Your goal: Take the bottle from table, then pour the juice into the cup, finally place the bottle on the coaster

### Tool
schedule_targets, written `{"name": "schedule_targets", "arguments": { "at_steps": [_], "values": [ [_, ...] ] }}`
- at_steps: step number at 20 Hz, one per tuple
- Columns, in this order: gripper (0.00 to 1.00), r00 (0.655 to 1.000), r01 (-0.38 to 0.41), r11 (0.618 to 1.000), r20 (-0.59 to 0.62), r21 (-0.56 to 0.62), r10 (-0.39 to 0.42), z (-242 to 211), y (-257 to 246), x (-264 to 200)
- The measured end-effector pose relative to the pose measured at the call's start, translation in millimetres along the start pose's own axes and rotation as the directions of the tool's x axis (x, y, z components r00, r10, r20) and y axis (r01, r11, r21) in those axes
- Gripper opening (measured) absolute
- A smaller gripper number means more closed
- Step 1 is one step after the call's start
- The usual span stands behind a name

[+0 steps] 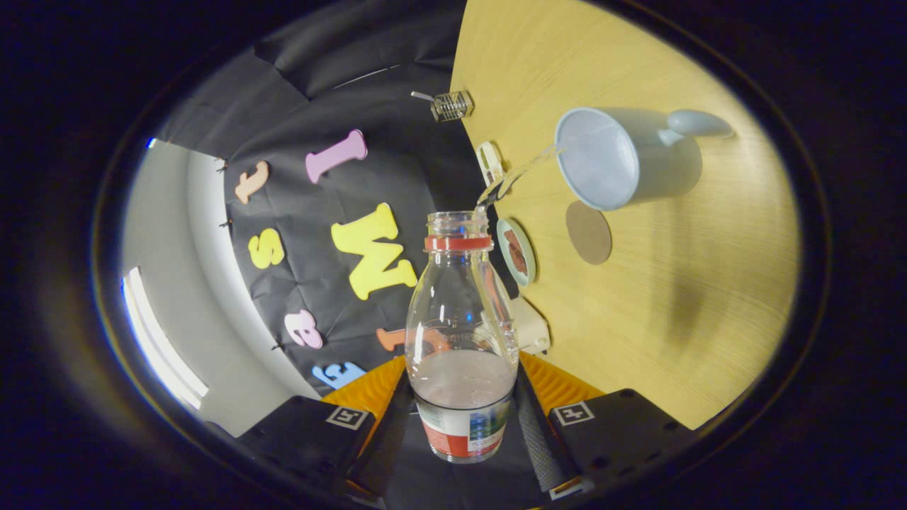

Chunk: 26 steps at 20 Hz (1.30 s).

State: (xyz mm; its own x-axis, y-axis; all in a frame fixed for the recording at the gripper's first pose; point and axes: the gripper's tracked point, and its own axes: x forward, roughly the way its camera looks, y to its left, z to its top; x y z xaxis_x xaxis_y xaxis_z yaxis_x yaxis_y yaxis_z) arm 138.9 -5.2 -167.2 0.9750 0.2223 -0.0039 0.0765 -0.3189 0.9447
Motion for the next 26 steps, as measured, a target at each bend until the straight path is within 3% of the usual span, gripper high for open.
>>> {"name": "schedule_targets", "arguments": {
  "at_steps": [26],
  "values": [
    [0.79, 0.996, -0.084, 0.992, 0.002, 0.095, 0.084, -13, 37, 18]
  ]
}}
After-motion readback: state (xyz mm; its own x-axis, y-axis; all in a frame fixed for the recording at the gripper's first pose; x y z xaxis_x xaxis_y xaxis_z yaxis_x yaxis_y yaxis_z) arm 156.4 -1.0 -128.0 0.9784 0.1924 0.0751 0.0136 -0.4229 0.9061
